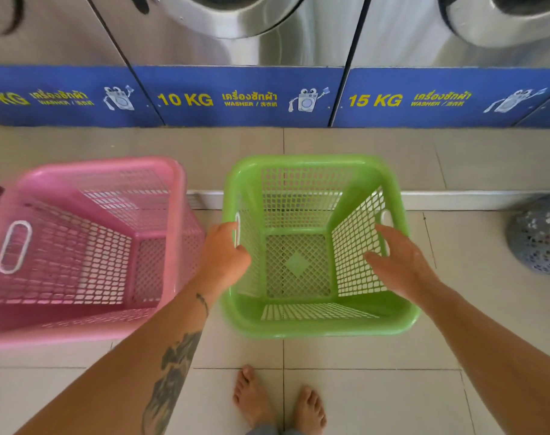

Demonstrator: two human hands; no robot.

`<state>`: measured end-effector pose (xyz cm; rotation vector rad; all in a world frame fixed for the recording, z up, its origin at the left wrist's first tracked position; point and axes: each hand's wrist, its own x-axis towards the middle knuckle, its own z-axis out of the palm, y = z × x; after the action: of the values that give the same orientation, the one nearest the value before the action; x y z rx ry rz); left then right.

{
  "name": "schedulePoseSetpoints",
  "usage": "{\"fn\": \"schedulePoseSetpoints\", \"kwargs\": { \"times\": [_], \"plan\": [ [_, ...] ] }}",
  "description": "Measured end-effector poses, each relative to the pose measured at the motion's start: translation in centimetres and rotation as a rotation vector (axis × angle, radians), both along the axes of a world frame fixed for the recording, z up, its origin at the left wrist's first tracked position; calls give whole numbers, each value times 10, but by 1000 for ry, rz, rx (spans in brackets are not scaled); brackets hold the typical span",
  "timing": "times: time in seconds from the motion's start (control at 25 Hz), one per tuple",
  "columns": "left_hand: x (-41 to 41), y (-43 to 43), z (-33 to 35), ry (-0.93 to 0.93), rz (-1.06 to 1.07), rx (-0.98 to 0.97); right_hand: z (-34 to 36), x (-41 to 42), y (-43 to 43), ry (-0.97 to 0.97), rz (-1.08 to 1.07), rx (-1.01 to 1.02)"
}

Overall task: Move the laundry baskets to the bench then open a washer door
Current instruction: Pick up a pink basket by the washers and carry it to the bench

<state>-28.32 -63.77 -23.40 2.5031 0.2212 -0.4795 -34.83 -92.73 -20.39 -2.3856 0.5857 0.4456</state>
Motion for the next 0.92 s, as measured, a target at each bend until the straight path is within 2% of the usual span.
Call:
{"fn": "schedulePoseSetpoints", "kwargs": {
  "times": [0.2,0.44,0.56,0.72,0.92],
  "plan": [
    [-28,41,88,-60,147,-282,80,18,76,-99,200,130],
    [-47,195,165,-219,281,-274,130,58,228,-178,407,197],
    [-58,292,173,-280,422,-284,142,70,323,-218,493,218],
    [-73,423,160,-258,561,-327,136,79,453,-219,509,251],
    [-73,576,127,-227,660,-376,110,85,615,-128,507,267]
  ]
}}
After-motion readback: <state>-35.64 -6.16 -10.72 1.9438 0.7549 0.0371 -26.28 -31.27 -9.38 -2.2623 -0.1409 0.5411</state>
